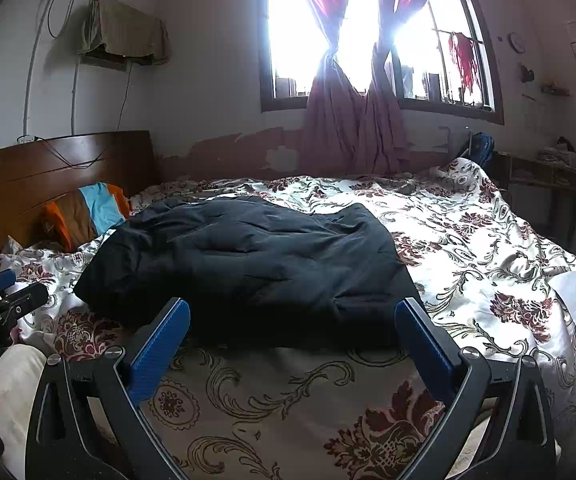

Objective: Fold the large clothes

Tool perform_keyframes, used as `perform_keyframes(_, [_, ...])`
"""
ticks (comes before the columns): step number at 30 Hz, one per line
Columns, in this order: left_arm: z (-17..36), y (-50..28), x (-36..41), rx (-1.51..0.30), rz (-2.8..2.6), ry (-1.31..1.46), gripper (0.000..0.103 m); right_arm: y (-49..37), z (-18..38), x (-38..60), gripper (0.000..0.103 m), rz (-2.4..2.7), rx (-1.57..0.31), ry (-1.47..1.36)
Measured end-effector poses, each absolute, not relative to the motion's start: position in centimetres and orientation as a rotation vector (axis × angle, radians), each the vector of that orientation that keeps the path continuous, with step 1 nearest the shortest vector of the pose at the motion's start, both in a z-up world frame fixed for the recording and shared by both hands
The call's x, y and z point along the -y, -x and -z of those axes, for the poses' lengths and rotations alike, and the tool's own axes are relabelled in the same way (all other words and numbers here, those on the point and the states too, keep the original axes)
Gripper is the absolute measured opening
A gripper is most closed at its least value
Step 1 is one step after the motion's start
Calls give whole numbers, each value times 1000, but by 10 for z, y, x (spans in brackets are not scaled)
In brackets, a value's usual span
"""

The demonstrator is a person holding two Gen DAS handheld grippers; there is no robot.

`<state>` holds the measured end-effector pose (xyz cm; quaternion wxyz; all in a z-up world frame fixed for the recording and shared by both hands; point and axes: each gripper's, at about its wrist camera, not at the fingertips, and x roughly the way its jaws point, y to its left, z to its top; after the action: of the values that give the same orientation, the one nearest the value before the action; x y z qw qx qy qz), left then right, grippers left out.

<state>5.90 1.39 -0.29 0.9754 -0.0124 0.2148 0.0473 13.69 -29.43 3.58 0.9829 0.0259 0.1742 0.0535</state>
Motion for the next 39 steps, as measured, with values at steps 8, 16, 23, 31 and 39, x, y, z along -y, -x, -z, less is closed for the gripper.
perform_keyframes(8, [3, -58, -14, -432, -94, 23, 103, -137, -36, 295, 101, -107, -351, -52])
perform_keyframes(16, [4, -58, -13, -431, -95, 23, 103, -137, -36, 295, 101, -108, -351, -52])
perform_keyframes(23, [4, -59, -13, -431, -94, 22, 103, -137, -36, 295, 101, -108, -352, -52])
perform_keyframes(31, [4, -58, -13, -431, -94, 21, 103, -137, -36, 295, 101, -108, -352, -53])
perform_keyframes(39, [3, -58, -12, -433, -92, 22, 103, -137, -37, 295, 101, -108, -353, -53])
